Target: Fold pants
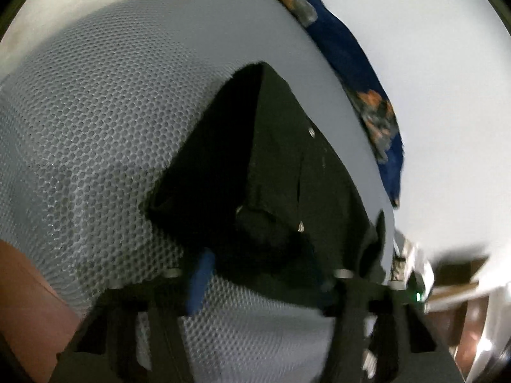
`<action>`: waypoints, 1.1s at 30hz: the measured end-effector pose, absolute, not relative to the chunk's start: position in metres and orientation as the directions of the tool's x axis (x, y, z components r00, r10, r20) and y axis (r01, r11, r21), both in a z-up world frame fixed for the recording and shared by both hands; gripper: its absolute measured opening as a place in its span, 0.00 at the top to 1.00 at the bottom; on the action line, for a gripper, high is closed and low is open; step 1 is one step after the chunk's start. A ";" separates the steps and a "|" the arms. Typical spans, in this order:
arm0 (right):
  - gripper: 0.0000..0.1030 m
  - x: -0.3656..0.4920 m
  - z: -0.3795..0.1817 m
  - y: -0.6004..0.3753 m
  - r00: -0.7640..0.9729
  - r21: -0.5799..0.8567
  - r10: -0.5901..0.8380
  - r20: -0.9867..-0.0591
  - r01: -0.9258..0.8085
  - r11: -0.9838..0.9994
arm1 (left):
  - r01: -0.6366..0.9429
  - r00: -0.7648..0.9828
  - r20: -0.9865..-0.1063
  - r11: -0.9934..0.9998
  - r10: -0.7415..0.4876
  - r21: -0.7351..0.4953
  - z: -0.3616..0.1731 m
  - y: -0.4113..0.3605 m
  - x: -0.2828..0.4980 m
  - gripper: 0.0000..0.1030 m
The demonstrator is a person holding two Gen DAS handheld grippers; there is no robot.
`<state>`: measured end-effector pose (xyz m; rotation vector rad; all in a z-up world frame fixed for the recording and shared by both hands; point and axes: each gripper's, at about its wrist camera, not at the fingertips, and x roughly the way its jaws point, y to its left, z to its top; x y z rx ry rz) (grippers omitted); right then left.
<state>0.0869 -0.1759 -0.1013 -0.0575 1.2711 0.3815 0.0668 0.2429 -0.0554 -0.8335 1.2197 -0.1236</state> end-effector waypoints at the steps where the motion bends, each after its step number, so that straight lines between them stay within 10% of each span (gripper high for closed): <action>1: 0.92 0.086 -0.099 -0.177 0.255 0.161 0.241 -0.936 -0.300 0.940 | -0.335 0.381 -0.783 0.716 -0.492 -0.613 -0.053 0.240 0.071 0.76; 14: 0.94 0.066 -0.063 -0.187 0.368 0.203 0.254 -0.895 -0.174 0.964 | 0.077 0.555 -0.673 0.836 -0.489 -0.544 0.065 0.214 0.143 0.80; 22: 0.94 0.064 -0.100 -0.168 0.274 0.222 0.270 -0.923 -0.192 0.956 | -0.004 0.363 -0.855 0.917 -0.371 -0.399 -0.021 0.240 0.130 0.80; 33: 0.94 0.060 -0.105 -0.159 0.216 0.229 0.272 -0.938 -0.205 0.952 | 0.012 0.322 -0.889 0.941 -0.325 -0.339 -0.053 0.234 0.128 0.78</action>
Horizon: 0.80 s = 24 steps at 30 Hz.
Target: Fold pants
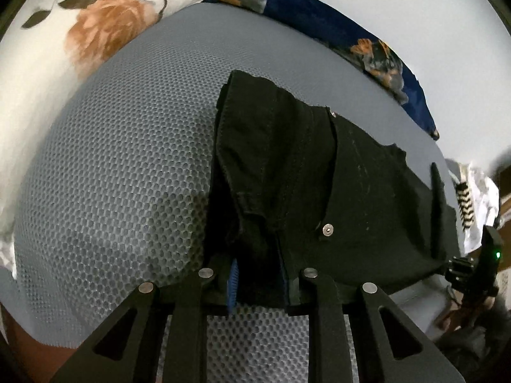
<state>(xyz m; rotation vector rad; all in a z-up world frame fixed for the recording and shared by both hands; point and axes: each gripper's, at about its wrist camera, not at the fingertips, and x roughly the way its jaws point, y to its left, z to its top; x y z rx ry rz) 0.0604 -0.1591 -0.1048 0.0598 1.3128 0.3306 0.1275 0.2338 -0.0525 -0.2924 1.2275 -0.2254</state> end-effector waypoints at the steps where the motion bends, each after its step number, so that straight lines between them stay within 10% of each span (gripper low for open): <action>1: 0.94 0.060 -0.104 -0.159 0.216 0.230 0.272 -0.938 -0.204 0.952 | 0.007 0.323 -0.891 0.943 -0.318 -0.333 -0.051 0.233 0.128 0.76; 3: 0.93 0.061 -0.104 -0.159 0.209 0.231 0.274 -0.939 -0.211 0.950 | 0.013 0.334 -0.894 0.950 -0.297 -0.311 -0.048 0.228 0.125 0.71; 7: 0.92 0.065 -0.106 -0.165 0.198 0.275 0.308 -0.931 -0.177 0.945 | -0.027 0.370 -0.902 0.967 -0.225 -0.252 -0.038 0.238 0.117 0.23; 15: 0.85 0.068 -0.105 -0.169 0.192 0.324 0.348 -0.918 -0.146 0.935 | 0.043 0.548 -0.833 0.997 -0.072 -0.058 0.029 0.226 0.088 0.23; 24: 0.77 0.071 -0.092 -0.177 0.193 0.351 0.372 -0.908 -0.135 0.927 | 0.550 0.438 -0.790 0.823 -0.429 -0.143 0.028 0.041 0.081 0.23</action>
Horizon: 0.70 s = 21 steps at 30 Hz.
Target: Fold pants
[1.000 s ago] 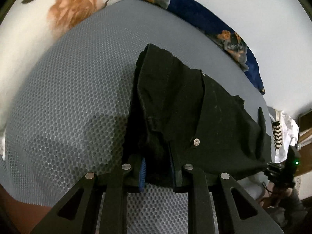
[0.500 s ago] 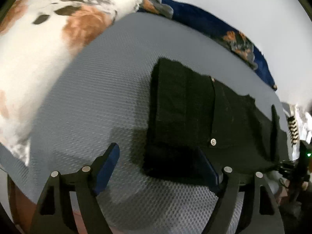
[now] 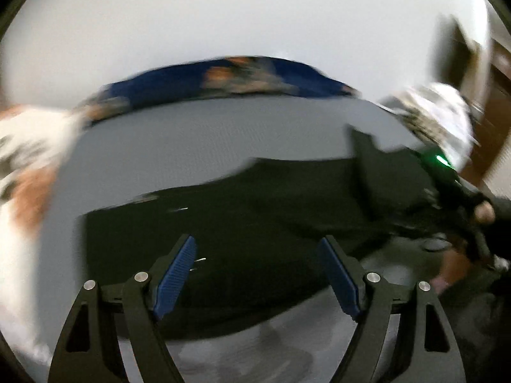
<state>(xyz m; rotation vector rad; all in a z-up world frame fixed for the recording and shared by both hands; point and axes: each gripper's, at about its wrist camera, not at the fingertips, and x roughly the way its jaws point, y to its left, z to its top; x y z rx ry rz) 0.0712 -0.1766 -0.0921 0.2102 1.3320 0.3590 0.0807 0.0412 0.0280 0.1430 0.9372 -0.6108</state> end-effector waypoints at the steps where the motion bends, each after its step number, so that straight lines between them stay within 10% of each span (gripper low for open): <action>1: 0.77 0.071 -0.091 -0.178 0.196 0.353 0.374 -0.907 -0.133 0.926 | 0.587 0.405 -0.794 0.795 -0.453 -0.154 0.022 0.022 0.080 0.23; 8: 0.76 0.073 -0.088 -0.184 0.215 0.387 0.405 -0.888 -0.124 0.914 | 0.743 0.242 -0.837 0.648 -0.491 -0.165 -0.017 -0.069 0.067 0.26; 16: 0.73 0.075 -0.081 -0.190 0.207 0.390 0.418 -0.885 -0.161 0.907 | 0.742 0.178 -0.893 0.652 -0.414 -0.155 -0.055 -0.099 0.070 0.81; 21: 0.60 0.073 -0.060 -0.225 0.264 0.408 0.438 -0.859 -0.163 0.898 | 0.700 0.173 -0.885 0.686 -0.432 -0.198 -0.059 -0.101 0.076 0.89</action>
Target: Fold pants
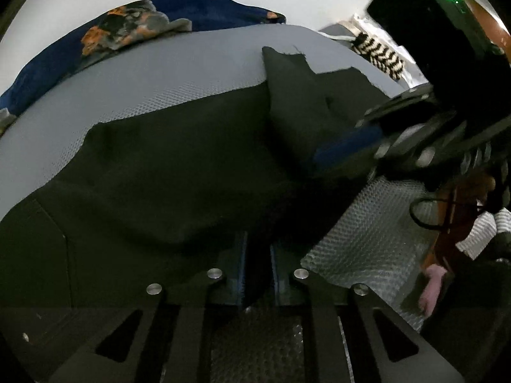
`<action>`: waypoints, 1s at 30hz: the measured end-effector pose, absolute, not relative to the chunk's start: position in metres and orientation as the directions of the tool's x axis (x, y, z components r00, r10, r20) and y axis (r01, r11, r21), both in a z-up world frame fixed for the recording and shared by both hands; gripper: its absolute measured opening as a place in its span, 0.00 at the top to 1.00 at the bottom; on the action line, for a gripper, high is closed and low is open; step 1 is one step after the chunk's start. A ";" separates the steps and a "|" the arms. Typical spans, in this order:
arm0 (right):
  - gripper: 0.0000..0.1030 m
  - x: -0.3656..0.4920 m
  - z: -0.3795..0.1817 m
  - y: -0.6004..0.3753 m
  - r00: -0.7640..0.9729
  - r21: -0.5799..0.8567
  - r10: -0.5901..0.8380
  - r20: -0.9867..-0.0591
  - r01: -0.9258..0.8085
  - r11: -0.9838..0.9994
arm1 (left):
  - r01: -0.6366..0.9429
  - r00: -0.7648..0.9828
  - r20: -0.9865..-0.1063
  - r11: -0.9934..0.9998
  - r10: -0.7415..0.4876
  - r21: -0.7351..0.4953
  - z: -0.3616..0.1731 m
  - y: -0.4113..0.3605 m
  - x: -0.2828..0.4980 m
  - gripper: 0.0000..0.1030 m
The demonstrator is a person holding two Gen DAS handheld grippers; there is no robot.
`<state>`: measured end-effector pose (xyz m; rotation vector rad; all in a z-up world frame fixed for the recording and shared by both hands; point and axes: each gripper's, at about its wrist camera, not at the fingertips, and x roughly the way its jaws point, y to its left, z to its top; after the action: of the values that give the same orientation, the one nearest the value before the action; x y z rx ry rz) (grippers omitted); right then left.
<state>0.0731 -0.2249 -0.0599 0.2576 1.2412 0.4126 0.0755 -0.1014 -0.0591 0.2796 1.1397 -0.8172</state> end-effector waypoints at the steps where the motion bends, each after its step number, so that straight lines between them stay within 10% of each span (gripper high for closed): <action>1: 0.60 0.074 -0.057 -0.236 0.287 0.410 0.435 -0.853 -0.145 0.900 | 0.697 0.174 -0.884 0.688 -0.434 -0.201 -0.059 -0.101 0.075 0.89; 15: 0.67 0.122 -0.097 -0.452 0.550 0.611 0.341 -0.762 0.436 0.661 | 0.630 0.162 -0.874 0.730 -0.458 -0.266 -0.061 -0.090 0.080 0.89; 30: 0.76 0.160 -0.122 -0.495 0.549 0.607 0.312 -0.775 0.513 0.606 | 0.584 0.134 -0.875 0.750 -0.465 -0.310 -0.064 -0.086 0.083 0.89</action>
<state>0.1597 -0.4946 -0.1225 0.9543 1.0221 -0.1438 0.0834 -0.0863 -0.0644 0.1161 1.2178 -0.7628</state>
